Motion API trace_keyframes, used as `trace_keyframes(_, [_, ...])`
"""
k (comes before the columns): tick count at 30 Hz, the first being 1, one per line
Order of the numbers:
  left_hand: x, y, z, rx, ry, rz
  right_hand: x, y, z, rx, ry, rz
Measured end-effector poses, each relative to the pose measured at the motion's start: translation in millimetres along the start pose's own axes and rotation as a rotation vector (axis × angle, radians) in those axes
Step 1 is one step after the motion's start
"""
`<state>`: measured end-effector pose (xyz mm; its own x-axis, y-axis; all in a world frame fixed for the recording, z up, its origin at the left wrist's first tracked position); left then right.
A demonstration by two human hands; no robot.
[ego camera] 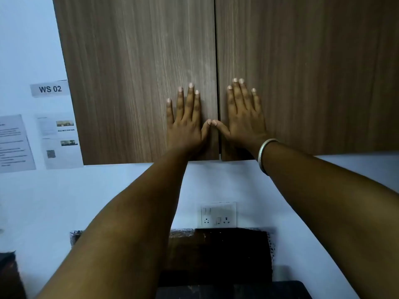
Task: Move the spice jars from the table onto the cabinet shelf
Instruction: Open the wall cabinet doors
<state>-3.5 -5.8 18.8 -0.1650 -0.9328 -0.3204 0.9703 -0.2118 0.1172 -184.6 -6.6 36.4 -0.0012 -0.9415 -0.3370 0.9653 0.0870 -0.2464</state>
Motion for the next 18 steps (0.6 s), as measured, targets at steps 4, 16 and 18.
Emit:
trace_keyframes(4, [0.3, 3.4, 0.9, -0.01, 0.025, -0.009, 12.6, 7.2, 7.0, 0.077, 0.028, -0.04])
trace_keyframes(16, [11.6, 0.6, 9.7, 0.03, 0.149, -0.191, 8.0, 22.6, 11.6, 0.274, 0.139, 0.015])
trace_keyframes(18, [7.7, -7.1, 12.3, 0.007, 0.137, -0.295, -6.8, 18.9, 5.8, 0.265, 0.118, 0.046])
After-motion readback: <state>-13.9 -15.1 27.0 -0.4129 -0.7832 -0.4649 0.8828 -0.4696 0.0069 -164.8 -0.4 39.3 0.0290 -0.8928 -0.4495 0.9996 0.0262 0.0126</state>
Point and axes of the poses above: each hand's wrist, its own z-axis towards the middle knuckle, its own x-axis out of the palm, y = z × x, the point moved 2 cm from there along z, towards the middle knuckle, and after that the axes turned 10 degrees about -z, right-handed, at the moved point
